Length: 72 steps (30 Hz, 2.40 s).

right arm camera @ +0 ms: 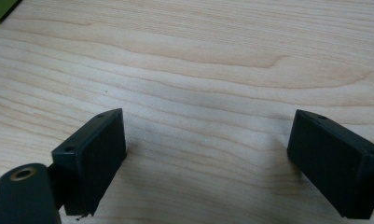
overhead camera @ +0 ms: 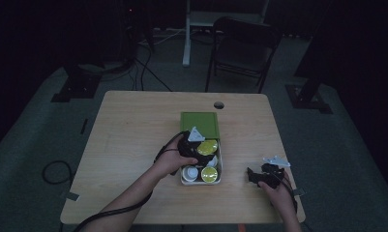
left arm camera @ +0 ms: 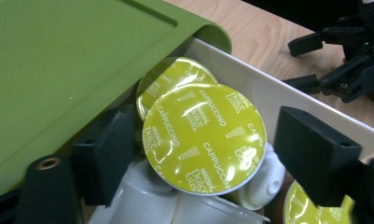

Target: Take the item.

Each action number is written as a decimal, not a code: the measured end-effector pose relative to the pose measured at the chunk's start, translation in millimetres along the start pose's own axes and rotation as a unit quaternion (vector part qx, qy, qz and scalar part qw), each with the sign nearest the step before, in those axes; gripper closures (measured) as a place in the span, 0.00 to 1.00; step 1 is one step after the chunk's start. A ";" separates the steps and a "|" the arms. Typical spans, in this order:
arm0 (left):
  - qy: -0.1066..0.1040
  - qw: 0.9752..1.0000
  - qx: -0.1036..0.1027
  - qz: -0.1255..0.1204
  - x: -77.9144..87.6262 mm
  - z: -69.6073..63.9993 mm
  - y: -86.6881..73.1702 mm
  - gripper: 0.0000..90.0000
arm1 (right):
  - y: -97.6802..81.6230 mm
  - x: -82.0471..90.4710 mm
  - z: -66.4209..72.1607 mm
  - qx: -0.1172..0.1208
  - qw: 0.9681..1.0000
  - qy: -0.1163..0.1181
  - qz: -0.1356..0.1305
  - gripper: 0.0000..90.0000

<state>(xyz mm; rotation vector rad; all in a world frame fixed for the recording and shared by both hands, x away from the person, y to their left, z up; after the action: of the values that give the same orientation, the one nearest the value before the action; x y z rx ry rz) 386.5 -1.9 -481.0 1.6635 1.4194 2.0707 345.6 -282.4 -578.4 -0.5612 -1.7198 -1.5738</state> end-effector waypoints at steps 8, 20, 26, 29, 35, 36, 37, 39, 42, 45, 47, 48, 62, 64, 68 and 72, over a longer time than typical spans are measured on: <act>0.001 1.000 0.010 0.005 -1.7 0.6 -1.5 0.41 | 0.0 0.0 0.0 0.000 1.000 0.000 0.000 0.12; -0.001 1.000 -0.011 0.000 9.6 -4.2 3.9 0.42 | 0.0 0.0 0.0 0.000 1.000 0.000 0.000 0.12; -0.006 1.000 -0.023 -0.007 19.5 -9.4 6.4 0.43 | 0.0 0.1 0.0 0.000 1.000 0.000 0.001 0.12; -0.009 1.000 -0.028 -0.010 25.1 -12.8 6.2 0.43 | 0.0 0.1 0.0 0.000 1.000 0.000 0.000 0.12; -0.009 0.999 -0.032 -0.019 35.7 -16.0 5.4 0.43 | 0.0 0.1 0.0 0.000 1.000 0.000 0.001 0.12; -0.008 0.999 -0.032 -0.020 37.6 -15.8 5.3 0.43 | 0.0 0.1 0.0 0.000 1.000 0.000 0.001 0.12; -0.011 0.999 -0.031 -0.020 39.3 -15.9 5.1 0.43 | 0.0 0.1 0.0 0.000 1.000 0.000 0.001 0.12; -0.010 0.999 -0.027 -0.019 42.8 -15.5 4.3 0.43 | 0.0 0.1 0.0 0.000 1.000 0.000 0.001 0.12; -0.013 0.999 -0.031 -0.021 46.6 -15.5 2.9 0.43 | 0.0 0.1 -0.1 0.000 1.000 0.000 0.001 0.12; -0.011 0.999 -0.035 -0.022 49.1 -16.0 1.6 0.43 | 0.0 0.1 -0.1 0.000 1.000 0.000 0.001 0.12; -0.013 0.999 -0.033 -0.028 50.9 -16.0 1.1 0.43 | 0.0 0.1 0.0 0.000 1.000 0.000 0.001 0.12; -0.014 0.999 -0.032 -0.029 51.6 -15.9 0.7 0.43 | 0.0 0.1 0.0 0.001 1.000 0.000 0.001 0.12; -0.011 0.999 -0.025 -0.042 69.2 -11.3 -5.5 0.43 | -0.1 0.1 0.1 0.000 1.000 0.000 0.001 0.12; -0.010 0.999 -0.024 -0.043 72.1 -10.3 -6.9 0.43 | -0.1 0.2 0.1 0.000 1.000 0.000 0.001 0.12; -0.008 0.999 -0.020 -0.048 77.1 -7.2 -9.4 0.43 | -0.1 0.2 0.1 0.000 1.000 0.000 0.001 0.12; -0.006 0.998 -0.014 -0.055 83.4 -4.3 -11.8 0.43 | -0.1 0.1 0.1 -0.001 1.000 0.000 0.001 0.12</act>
<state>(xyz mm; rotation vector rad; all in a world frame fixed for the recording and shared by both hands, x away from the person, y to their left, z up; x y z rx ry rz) 345.9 52.8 -431.3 1.5485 1.4380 2.0096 345.4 -282.3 -578.4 -0.5628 -1.7177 -1.5734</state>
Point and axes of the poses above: each handheld gripper's, and its own axes: x roughly backward along the jaws, y roughly out of its top, z roughly to its left, the point moved 4 cm from there along -x, roughly forward along the jaws, and after that the axes turned 5 degrees about z, right-handed, at the moved point
